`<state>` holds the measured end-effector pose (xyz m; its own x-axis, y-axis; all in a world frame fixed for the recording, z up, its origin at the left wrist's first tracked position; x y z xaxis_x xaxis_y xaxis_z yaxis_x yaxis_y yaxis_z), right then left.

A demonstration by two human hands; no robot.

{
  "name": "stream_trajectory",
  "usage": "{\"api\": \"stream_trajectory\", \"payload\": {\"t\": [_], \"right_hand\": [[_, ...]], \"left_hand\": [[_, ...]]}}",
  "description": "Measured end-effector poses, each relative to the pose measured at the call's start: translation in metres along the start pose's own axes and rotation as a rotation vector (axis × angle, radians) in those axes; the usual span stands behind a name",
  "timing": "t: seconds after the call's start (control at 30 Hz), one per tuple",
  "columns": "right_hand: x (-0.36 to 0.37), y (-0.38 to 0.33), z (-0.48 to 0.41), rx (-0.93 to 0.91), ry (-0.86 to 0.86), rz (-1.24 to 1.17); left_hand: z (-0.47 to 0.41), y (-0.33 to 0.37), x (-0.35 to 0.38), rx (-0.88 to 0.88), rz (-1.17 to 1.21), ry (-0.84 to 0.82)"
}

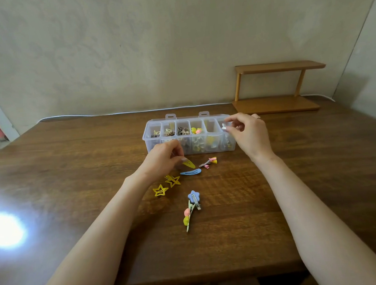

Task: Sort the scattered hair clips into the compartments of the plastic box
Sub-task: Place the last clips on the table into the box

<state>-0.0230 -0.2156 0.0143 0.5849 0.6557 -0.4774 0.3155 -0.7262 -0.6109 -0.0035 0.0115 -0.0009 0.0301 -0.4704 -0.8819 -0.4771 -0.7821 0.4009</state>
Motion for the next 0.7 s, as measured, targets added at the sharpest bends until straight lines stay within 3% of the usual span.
{"api": "stream_trajectory", "payload": {"t": [0.1,0.3,0.47,0.7], "right_hand": [[0.001,-0.001,0.000,-0.028,-0.028,0.094],[-0.001,0.004,-0.009,-0.021,0.091,0.024],[0.003,0.011,-0.012,-0.057,0.082,0.094],[0.003,0.009,-0.011,-0.125,0.149,-0.016]], "left_hand": [[0.001,0.002,0.000,0.014,0.017,0.003],[0.002,0.004,0.000,0.031,0.077,0.031],[0.001,0.003,0.000,0.017,0.161,0.053],[0.001,0.005,0.000,0.018,0.195,0.060]]}}
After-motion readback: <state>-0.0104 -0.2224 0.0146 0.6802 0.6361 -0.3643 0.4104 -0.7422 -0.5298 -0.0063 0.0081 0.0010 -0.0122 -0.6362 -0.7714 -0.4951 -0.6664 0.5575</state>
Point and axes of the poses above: each hand's wrist, its own z-axis away from the middle knuckle, its own x-axis out of the palm, y = z × x, the point moved 2 cm from there along -z, towards the middle knuckle, and after that the axes turned 7 degrees about -z, right-handed, at the moved point
